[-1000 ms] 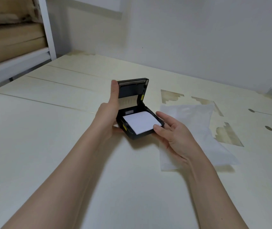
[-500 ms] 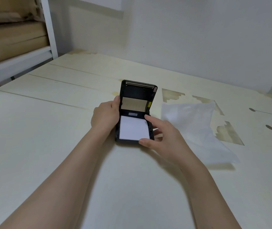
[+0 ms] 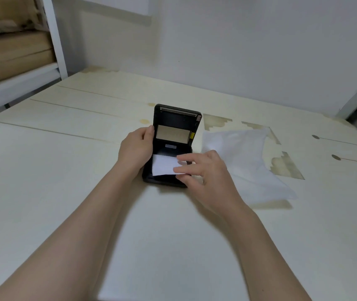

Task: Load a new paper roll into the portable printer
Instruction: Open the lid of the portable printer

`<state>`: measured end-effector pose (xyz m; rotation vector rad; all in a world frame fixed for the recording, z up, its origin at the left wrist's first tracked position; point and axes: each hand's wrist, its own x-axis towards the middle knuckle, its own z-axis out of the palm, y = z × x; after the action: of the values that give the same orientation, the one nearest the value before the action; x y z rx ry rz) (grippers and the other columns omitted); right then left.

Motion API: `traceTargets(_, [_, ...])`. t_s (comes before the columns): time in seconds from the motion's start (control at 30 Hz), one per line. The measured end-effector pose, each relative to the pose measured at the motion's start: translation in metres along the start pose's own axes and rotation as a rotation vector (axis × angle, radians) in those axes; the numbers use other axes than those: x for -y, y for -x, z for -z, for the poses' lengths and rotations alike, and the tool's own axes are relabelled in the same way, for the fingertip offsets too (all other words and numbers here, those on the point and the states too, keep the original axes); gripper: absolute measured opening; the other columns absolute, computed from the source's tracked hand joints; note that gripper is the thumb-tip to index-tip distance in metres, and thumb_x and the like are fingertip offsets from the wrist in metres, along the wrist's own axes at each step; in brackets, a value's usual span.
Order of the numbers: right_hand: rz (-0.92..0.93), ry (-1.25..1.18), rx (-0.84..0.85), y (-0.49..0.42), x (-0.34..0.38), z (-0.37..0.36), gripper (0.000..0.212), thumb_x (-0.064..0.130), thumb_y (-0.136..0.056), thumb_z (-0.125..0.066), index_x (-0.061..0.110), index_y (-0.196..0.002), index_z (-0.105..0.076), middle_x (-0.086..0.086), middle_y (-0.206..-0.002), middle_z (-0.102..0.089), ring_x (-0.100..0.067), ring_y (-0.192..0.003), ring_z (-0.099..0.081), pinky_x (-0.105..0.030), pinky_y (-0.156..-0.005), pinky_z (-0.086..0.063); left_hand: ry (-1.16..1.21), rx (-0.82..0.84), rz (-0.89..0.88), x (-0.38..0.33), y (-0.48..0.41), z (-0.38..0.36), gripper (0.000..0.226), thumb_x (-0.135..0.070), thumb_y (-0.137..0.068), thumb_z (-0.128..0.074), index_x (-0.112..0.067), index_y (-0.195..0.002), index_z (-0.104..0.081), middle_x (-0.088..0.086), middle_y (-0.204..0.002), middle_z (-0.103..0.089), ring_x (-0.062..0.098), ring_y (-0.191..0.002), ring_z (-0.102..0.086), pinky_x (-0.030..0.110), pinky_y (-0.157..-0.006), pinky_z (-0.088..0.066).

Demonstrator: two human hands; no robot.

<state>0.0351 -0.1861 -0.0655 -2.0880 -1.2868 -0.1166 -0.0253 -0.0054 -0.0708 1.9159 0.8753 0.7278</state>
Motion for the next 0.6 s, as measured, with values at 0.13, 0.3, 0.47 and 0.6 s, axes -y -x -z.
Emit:
traceTargets(0.13, [-0.316, -0.349, -0.199, 0.014, 0.004, 0.025, 0.019, 0.011, -0.092, -0.064, 0.020, -0.100, -0.079, 0.011, -0.078, -0.073, 0.007, -0.066, -0.065, -0.005, -0.066, -0.044, 0.208, -0.158, 0.241, -0.011, 0.017, -0.002, 0.046, -0.007, -0.092, -0.035, -0.019, -0.135, -0.046, 0.006, -0.133, -0.053, 0.029, -0.123, -0.051, 0.039, -0.096, -0.043])
traceTargets(0.3, [-0.521, -0.431, -0.449, 0.022, -0.021, 0.063, 0.018, 0.012, -0.093, -0.060, 0.020, -0.092, -0.077, 0.002, -0.081, -0.077, -0.013, -0.084, -0.075, -0.020, -0.079, -0.053, 0.203, -0.350, 0.124, -0.049, 0.050, -0.016, 0.043, 0.002, -0.080, -0.045, -0.008, -0.122, -0.046, 0.013, -0.129, -0.045, 0.032, -0.118, -0.044, 0.041, -0.097, -0.043])
traceTargets(0.47, [-0.558, -0.146, -0.715, 0.033, -0.060, 0.101, 0.028, 0.011, -0.093, -0.058, 0.009, -0.117, -0.072, -0.006, -0.117, -0.072, -0.017, -0.103, -0.066, -0.004, -0.082, -0.035, -0.078, -0.188, -0.148, -0.086, 0.079, -0.057, 0.036, -0.012, -0.081, -0.058, -0.018, -0.116, -0.056, 0.005, -0.118, -0.057, 0.028, -0.111, -0.049, 0.037, -0.089, -0.034])
traceTargets(0.6, [-0.540, -0.017, -0.697, 0.044, -0.097, 0.119, 0.028, 0.020, -0.093, -0.063, 0.001, -0.112, -0.072, -0.013, -0.119, -0.068, -0.015, -0.093, -0.057, 0.005, -0.074, -0.028, -0.334, 0.227, -0.324, -0.106, 0.102, -0.099, 0.041, -0.038, -0.086, -0.063, -0.035, -0.126, -0.055, -0.006, -0.129, -0.058, 0.021, -0.126, -0.047, 0.038, -0.099, -0.028])
